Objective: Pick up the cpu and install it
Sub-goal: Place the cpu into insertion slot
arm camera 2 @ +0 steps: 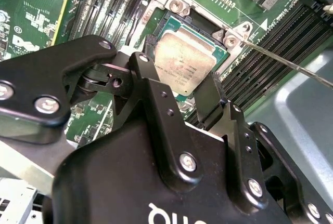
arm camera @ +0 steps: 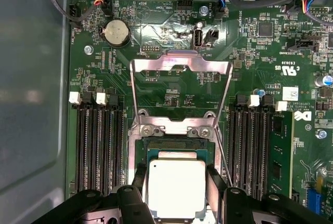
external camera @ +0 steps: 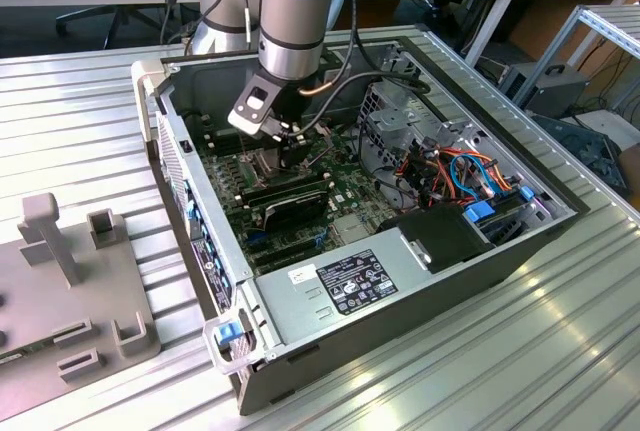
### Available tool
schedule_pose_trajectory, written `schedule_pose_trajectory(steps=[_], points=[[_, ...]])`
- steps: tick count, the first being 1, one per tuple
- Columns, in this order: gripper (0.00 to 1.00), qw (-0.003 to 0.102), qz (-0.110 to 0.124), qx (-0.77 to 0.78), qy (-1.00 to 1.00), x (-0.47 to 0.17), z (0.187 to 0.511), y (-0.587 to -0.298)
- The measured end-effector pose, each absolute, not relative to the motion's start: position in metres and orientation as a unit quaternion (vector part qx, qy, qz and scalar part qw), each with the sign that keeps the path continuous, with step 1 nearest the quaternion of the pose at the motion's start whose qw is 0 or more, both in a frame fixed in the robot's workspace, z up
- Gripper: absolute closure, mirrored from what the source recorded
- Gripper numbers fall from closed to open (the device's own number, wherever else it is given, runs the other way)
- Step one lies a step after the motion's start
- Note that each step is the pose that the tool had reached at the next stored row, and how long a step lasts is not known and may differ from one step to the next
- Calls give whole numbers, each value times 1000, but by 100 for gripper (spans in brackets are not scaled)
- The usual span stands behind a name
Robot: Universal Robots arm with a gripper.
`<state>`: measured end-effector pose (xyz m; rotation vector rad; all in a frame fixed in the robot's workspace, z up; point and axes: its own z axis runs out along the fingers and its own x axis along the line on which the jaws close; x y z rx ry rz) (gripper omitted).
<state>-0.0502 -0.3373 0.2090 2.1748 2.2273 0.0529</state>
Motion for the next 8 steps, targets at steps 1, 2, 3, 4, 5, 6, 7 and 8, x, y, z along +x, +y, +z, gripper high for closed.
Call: schedule_pose_trajectory(steps=[1,2,3,4,5,6,7,8], points=[[45,14,17,698,715,-50,209,-337],[45,14,17,698,715,-49,209,-337],[45,14,17,698,715,-49,209,-337],[45,14,17,698,715,-49,209,-337],[45,14,17,698,715,-48,209,-337],[45,13,18,698,715,-48,209,-337],[45,13,18,698,715,-48,209,-337],[45,13,18,698,715,-48,209,-337]])
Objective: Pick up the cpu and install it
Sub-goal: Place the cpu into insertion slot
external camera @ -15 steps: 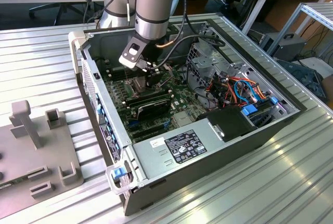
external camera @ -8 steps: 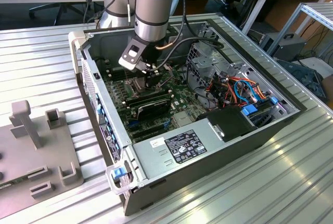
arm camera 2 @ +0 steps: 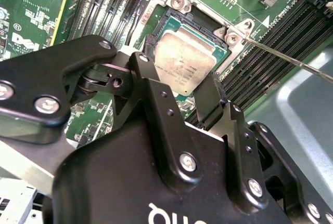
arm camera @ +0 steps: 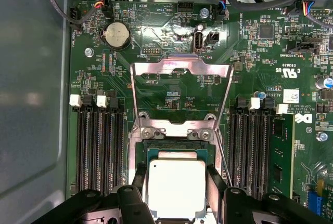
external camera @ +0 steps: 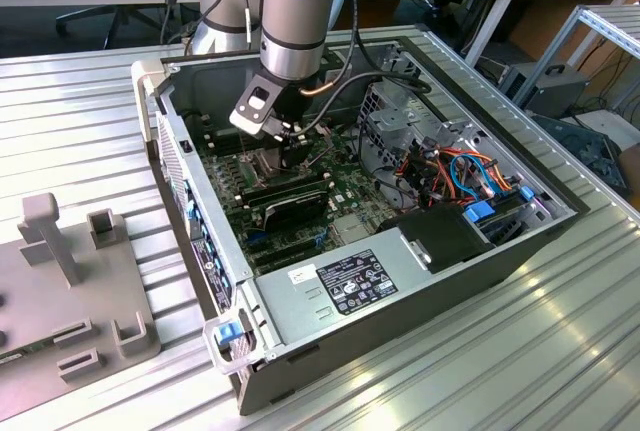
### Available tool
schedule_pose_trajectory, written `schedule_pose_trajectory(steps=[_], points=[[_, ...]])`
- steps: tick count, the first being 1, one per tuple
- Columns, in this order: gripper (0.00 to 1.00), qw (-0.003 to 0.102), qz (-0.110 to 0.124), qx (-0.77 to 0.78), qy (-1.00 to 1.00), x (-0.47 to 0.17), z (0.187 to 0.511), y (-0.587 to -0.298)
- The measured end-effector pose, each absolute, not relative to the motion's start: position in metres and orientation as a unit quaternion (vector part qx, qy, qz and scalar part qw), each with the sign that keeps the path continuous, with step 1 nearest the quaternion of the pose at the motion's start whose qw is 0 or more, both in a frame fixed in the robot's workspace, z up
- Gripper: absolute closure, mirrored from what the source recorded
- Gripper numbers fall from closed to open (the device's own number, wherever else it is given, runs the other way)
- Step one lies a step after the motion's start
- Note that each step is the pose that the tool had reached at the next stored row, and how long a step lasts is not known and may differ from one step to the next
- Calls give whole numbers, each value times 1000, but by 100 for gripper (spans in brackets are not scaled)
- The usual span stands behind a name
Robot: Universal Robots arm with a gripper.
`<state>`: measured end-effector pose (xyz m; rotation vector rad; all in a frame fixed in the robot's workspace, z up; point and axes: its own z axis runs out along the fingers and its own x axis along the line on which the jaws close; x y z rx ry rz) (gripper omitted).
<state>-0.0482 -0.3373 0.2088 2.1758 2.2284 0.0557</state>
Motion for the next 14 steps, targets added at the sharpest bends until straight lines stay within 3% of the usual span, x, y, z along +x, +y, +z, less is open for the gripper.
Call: schedule_pose_trajectory(steps=[14], points=[[45,13,18,698,715,-47,205,-337]])
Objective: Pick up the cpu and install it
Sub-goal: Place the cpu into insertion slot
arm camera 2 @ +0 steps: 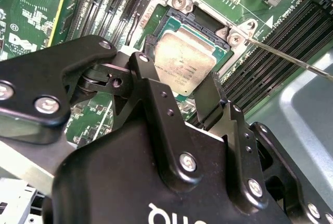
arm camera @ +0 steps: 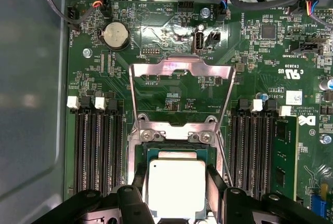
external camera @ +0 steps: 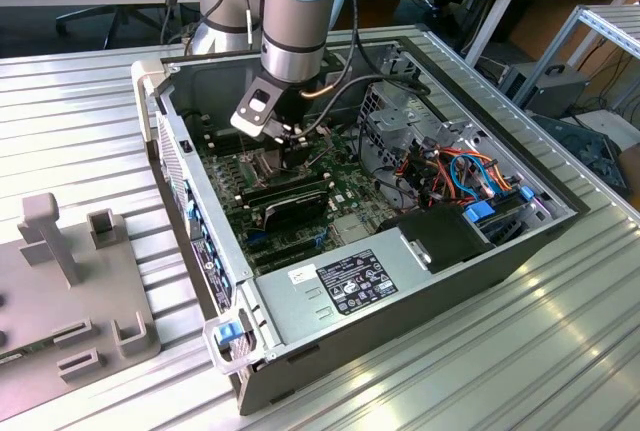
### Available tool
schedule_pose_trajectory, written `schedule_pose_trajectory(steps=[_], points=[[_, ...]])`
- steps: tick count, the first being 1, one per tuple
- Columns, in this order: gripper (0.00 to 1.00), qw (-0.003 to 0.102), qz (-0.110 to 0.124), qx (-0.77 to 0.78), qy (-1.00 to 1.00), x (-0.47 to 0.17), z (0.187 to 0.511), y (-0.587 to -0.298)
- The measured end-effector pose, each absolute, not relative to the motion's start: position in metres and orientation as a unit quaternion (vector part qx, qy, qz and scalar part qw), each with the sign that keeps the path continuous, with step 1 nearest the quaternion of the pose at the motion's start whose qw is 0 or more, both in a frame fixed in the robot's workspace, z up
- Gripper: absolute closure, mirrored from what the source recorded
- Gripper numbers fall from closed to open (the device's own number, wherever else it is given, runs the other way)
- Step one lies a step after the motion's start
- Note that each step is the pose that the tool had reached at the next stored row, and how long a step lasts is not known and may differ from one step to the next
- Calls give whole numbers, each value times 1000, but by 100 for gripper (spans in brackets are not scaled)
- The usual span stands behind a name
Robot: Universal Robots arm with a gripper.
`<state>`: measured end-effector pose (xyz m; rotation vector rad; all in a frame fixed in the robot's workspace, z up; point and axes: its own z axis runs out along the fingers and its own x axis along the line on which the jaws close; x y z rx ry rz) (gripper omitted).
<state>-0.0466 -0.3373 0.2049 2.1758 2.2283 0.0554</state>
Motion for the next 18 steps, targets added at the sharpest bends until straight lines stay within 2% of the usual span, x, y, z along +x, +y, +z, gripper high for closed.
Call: schedule_pose_trajectory(steps=[18], points=[[45,13,18,698,715,-47,199,-337]])
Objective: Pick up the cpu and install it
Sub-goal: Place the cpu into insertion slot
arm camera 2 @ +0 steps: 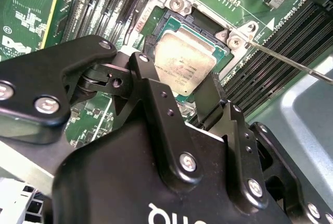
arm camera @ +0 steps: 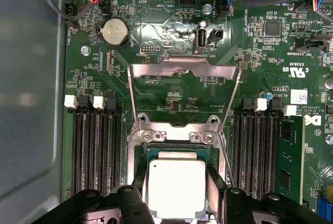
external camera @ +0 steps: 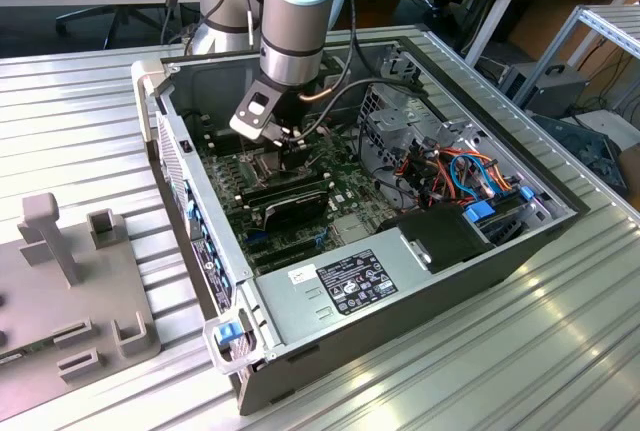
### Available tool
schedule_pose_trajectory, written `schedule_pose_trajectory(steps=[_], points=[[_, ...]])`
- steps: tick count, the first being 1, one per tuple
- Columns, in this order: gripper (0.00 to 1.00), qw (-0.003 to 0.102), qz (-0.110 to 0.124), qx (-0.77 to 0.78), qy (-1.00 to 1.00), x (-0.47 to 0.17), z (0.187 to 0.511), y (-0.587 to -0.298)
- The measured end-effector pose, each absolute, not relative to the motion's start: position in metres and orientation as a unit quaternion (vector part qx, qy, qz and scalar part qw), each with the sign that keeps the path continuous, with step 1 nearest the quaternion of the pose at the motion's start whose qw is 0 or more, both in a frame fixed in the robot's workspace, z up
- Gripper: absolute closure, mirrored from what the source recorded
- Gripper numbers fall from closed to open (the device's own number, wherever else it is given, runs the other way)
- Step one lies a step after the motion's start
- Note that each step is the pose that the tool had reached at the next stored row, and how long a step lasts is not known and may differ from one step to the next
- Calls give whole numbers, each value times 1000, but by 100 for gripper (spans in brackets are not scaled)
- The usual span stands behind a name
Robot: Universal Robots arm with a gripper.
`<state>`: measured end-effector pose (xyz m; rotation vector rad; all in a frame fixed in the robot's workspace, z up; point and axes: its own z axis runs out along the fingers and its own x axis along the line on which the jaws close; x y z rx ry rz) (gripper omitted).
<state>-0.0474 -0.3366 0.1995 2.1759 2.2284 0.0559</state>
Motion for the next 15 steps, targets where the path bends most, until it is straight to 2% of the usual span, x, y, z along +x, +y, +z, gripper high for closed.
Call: schedule_pose_trajectory(steps=[15], points=[[45,13,18,698,715,-47,197,-336]])
